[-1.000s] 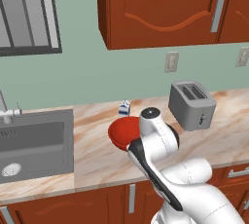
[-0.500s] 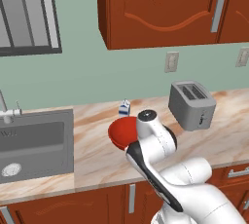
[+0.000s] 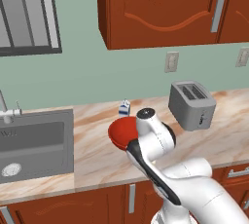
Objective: Gather the eggs and milk located in the vicinity of the sink area and place them right next to the bowl.
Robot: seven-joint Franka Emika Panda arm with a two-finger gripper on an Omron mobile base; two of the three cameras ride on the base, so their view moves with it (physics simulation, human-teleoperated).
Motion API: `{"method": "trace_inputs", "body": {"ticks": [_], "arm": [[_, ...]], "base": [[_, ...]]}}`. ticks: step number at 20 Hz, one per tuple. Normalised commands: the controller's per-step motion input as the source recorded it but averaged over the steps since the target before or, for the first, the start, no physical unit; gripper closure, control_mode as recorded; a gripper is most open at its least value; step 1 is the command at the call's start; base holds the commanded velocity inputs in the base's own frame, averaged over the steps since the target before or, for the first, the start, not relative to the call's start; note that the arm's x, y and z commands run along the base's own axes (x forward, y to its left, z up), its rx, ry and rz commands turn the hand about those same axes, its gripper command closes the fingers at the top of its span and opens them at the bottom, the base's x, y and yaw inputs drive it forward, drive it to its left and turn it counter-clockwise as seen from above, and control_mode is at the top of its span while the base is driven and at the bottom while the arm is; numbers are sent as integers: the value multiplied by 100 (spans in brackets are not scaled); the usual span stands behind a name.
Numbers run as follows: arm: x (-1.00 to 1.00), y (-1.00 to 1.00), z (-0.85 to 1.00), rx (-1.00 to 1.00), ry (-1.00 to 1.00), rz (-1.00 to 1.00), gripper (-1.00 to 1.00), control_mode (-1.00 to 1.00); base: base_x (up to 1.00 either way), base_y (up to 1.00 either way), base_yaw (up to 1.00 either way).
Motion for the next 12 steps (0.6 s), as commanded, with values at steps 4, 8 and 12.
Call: {"method": "trace_inputs", "body": {"ticks": [4, 8, 12], "arm": [[19, -19, -36, 1, 0, 0, -100, -100], [12, -14, -39, 1, 0, 0, -100, -100], [2, -8, -33, 0, 0, 0, -100, -100]], "base": [[0, 0, 0], [0, 0, 0], [0, 0, 0]]}}
